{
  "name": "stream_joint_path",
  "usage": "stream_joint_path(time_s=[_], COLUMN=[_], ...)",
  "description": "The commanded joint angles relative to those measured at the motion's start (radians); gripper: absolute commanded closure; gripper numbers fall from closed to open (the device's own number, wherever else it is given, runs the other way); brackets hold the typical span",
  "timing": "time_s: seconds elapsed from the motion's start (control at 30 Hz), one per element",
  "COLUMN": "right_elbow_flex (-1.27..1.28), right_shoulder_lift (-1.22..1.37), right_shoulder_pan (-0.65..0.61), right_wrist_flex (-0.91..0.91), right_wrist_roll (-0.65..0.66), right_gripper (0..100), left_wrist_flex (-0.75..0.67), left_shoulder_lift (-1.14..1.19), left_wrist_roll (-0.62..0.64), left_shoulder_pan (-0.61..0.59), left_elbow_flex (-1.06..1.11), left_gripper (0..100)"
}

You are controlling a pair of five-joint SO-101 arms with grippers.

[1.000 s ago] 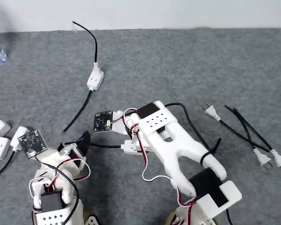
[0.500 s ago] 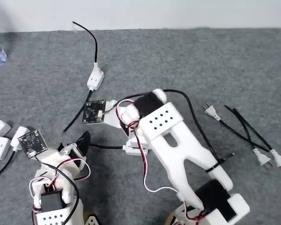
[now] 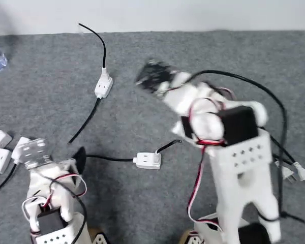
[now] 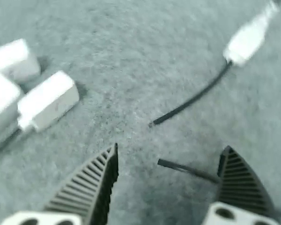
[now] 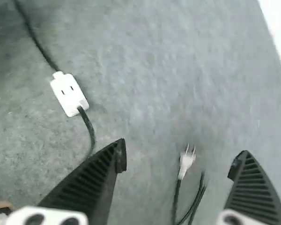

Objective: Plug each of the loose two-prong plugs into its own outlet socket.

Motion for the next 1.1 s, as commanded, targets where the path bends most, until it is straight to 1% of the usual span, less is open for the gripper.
stream_joint_path(time_s=[0.0, 0.1, 0.2, 0.33, 0.4, 0.5, 0.63, 0.77, 0.93, 1.0, 1.07], right_elbow_flex=[0.057, 0.163, 0.308, 0.58, 0.727, 0.925, 1.079, 1.142, 1.217, 1.238, 1.254], right_shoulder_lift=[-0.096, -0.147, -0.188, -0.219, -0.222, -0.217, -0.217, -0.216, -0.216, -0.216, -0.216], right_shoulder_pan=[0.153, 0.26, 0.354, 0.47, 0.49, 0.493, 0.489, 0.49, 0.496, 0.498, 0.507], right_wrist_flex=[0.041, 0.041, 0.015, -0.177, -0.303, -0.481, -0.642, -0.719, -0.842, -0.88, -0.906], right_wrist_roll=[-0.092, -0.16, -0.167, -0.176, -0.18, -0.256, -0.328, -0.341, -0.341, -0.341, -0.339], right_gripper=[66.0, 66.0, 66.0, 66.0, 66.0, 66.0, 66.0, 66.0, 66.0, 66.0, 66.0], left_wrist_flex=[-0.052, -0.057, -0.057, -0.035, 0.018, 0.12, 0.138, 0.097, 0.017, -0.002, -0.049], left_shoulder_lift=[0.0, 0.0, 0.005, 0.008, 0.008, 0.008, 0.035, 0.238, 0.606, 0.758, 0.899], left_wrist_roll=[-0.224, -0.242, -0.293, -0.351, -0.414, -0.509, -0.56, -0.614, -0.632, -0.681, -0.718], left_shoulder_pan=[0.114, 0.187, 0.259, 0.347, 0.422, 0.575, 0.703, 0.764, 0.822, 0.839, 0.844], left_elbow_flex=[-0.013, -0.015, -0.03, -0.102, -0.14, -0.196, -0.237, -0.309, -0.53, -0.605, -0.644], left_gripper=[68, 68, 69, 71, 71, 71, 71, 71, 71, 71, 71])
